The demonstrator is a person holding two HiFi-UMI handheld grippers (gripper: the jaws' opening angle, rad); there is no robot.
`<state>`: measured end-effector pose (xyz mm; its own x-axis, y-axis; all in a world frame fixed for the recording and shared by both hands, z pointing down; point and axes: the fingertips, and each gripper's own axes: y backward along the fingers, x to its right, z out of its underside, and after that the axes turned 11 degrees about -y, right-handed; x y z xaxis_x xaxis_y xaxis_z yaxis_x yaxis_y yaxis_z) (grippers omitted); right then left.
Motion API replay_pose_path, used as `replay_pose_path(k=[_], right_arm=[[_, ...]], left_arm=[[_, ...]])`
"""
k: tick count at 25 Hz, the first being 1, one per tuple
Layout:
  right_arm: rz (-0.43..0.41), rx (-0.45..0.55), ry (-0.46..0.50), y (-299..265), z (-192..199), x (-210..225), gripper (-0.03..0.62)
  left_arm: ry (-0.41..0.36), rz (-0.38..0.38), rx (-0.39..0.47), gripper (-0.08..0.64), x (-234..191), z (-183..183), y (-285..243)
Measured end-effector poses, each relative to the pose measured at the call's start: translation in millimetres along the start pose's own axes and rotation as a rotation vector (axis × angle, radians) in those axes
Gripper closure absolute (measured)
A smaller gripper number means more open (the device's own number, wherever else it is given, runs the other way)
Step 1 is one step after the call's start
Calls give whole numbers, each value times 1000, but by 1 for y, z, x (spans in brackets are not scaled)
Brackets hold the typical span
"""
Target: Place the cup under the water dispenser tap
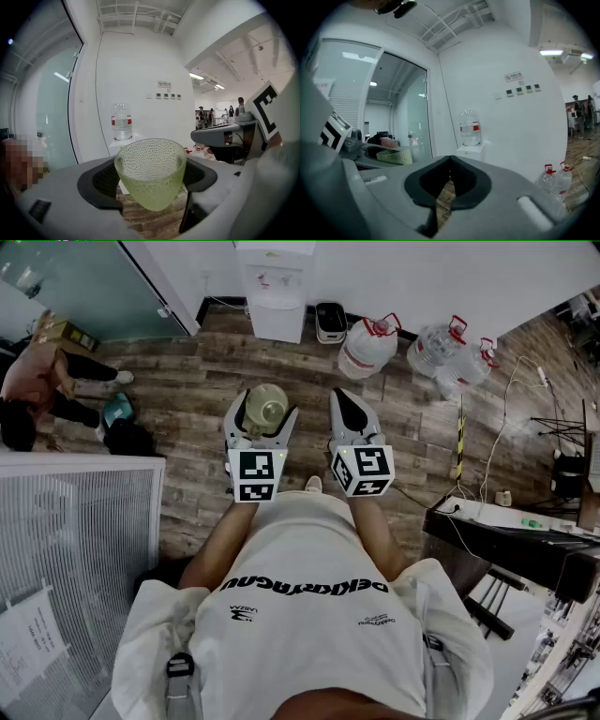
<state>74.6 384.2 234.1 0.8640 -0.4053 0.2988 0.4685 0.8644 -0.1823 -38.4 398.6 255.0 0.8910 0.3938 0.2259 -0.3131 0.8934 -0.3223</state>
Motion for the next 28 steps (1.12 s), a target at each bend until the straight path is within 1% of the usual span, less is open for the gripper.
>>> replay_pose_path(k=[12, 19, 24, 28], right_arm=[[-37, 23, -12, 13, -9, 30, 594], [-69, 10, -11, 16, -9, 58, 594], [-90, 4, -8, 16, -6, 73, 594], [-88, -11, -10, 11, 0, 80, 594]], left_arm=[[26, -46, 10, 181, 24, -9, -9], [46, -97, 17, 181, 41, -14, -24], [93, -110, 20, 181, 54, -18, -31], [101, -120, 16, 181, 58, -16, -39]])
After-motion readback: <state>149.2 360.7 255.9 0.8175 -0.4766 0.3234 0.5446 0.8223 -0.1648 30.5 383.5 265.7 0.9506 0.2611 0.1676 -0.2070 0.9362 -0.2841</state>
